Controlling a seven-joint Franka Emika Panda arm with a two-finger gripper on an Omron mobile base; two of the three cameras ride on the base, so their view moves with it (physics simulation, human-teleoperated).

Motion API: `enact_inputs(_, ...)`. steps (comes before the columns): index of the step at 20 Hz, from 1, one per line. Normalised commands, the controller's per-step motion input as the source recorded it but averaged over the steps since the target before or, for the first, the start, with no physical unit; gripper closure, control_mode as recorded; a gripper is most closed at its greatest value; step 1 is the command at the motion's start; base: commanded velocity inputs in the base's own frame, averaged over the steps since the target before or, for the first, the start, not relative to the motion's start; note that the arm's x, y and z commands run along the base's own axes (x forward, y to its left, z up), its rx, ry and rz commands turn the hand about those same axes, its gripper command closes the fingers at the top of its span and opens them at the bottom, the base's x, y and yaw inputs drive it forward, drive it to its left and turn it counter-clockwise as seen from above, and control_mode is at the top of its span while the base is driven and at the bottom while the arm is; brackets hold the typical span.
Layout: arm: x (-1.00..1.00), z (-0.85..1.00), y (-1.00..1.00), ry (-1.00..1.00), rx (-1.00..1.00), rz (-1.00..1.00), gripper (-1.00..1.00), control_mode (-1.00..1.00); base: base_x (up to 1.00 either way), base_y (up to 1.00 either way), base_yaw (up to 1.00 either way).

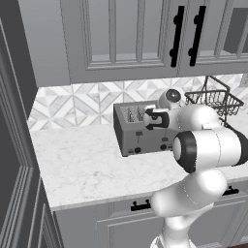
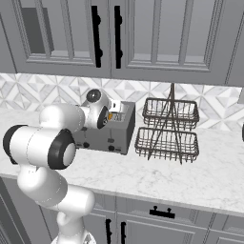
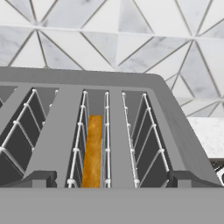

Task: Start the toaster. Once the lever pops up, take the bread to the plate on the dining counter.

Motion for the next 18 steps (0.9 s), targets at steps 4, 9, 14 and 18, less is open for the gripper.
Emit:
enact_inputs(4, 0.0, 0.0, 0.0, 0.0, 0.0, 0.0, -1.0, -1.0, 0.0, 0.0, 0.0)
enact_inputs(9, 0.0, 0.0, 0.0, 0.0, 0.0, 0.0, -1.0, -1.0, 0.0, 0.0, 0.0)
enact_inputs(14, 0.0, 0.0, 0.0, 0.0, 0.0, 0.0, -1.0, -1.0, 0.0, 0.0, 0.0)
enact_inputs(18, 0.0, 0.0, 0.0, 0.0, 0.0, 0.0, -1.0, -1.0, 0.0, 0.0, 0.0)
